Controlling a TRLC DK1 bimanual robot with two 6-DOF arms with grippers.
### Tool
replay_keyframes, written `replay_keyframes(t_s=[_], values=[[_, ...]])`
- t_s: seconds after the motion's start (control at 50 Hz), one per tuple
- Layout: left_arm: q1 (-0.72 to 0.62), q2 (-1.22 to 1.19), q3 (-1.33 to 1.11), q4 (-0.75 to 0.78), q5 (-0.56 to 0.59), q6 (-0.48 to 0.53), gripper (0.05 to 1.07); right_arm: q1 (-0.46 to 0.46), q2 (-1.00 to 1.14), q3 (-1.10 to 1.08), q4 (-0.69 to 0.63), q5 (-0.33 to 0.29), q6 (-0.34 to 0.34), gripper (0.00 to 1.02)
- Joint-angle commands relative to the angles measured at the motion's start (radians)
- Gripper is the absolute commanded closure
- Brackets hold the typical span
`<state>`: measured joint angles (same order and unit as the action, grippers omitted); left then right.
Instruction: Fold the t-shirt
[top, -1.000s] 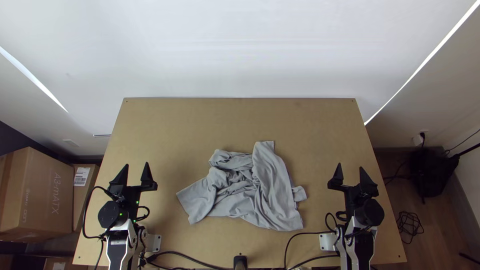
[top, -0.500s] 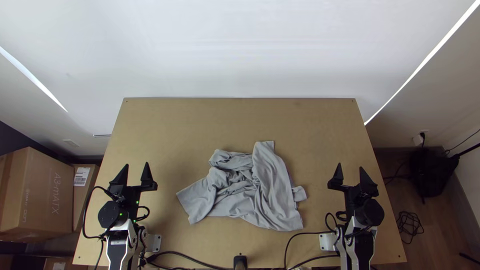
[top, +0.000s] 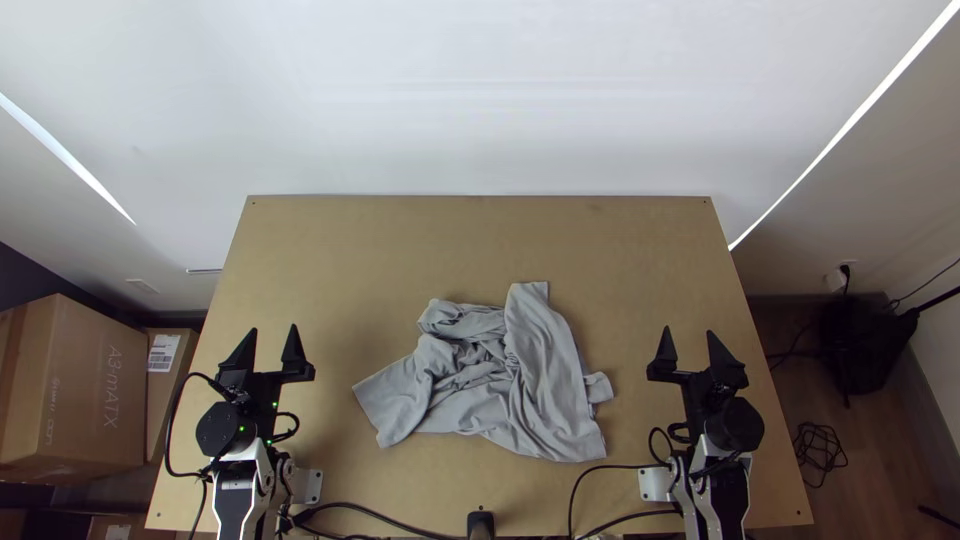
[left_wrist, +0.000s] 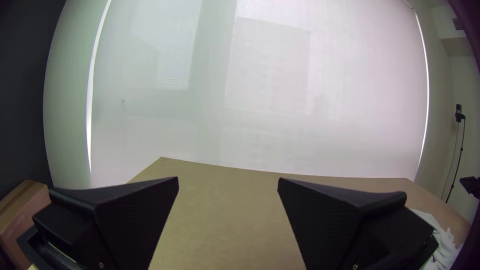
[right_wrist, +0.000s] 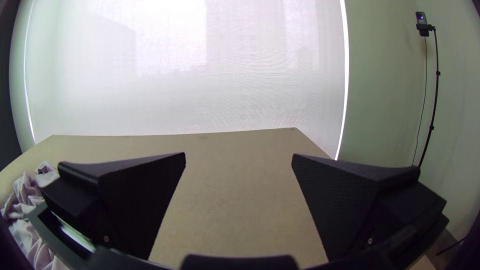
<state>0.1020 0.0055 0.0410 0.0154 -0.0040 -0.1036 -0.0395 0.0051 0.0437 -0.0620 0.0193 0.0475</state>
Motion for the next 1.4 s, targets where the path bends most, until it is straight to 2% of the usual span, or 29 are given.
replay_keyframes(t_s=[0.0,0.24,0.34,0.58,0.72,0.92,0.98,1.12,1.22,1.38], values=[[0.004,-0.006,-0.038,-0.023,0.007,0.012,0.10,0.007,-0.008,-0.013,0.016,0.010,-0.003,0.04],[0.004,-0.006,-0.038,-0.023,0.007,0.010,0.10,0.021,-0.007,-0.013,0.014,0.008,0.003,0.04],[-0.002,-0.006,-0.038,-0.023,0.007,-0.064,0.10,0.043,-0.007,-0.013,0.013,0.008,0.003,0.04],[0.038,-0.007,-0.013,-0.045,0.015,-0.059,0.10,0.072,-0.007,-0.008,0.002,0.010,0.008,0.04],[-0.008,-0.006,0.003,-0.089,0.015,-0.015,0.10,0.087,-0.005,0.013,-0.004,0.010,0.008,0.04],[-0.013,0.016,0.077,-0.029,0.015,0.053,0.10,0.082,0.038,0.094,0.001,0.010,0.006,0.04],[-0.028,0.059,0.123,-0.017,0.015,0.054,0.10,0.101,0.081,0.148,0.010,0.008,0.006,0.04],[-0.039,0.274,0.287,-0.011,0.015,0.064,0.10,0.210,0.302,0.326,0.005,0.010,0.006,0.04],[-0.039,0.389,0.413,-0.032,0.015,0.068,0.10,0.236,0.434,0.438,0.011,0.010,0.005,0.04],[-0.038,0.570,0.654,-0.146,0.015,0.071,0.10,0.345,0.654,0.644,0.014,0.010,-0.024,0.04]])
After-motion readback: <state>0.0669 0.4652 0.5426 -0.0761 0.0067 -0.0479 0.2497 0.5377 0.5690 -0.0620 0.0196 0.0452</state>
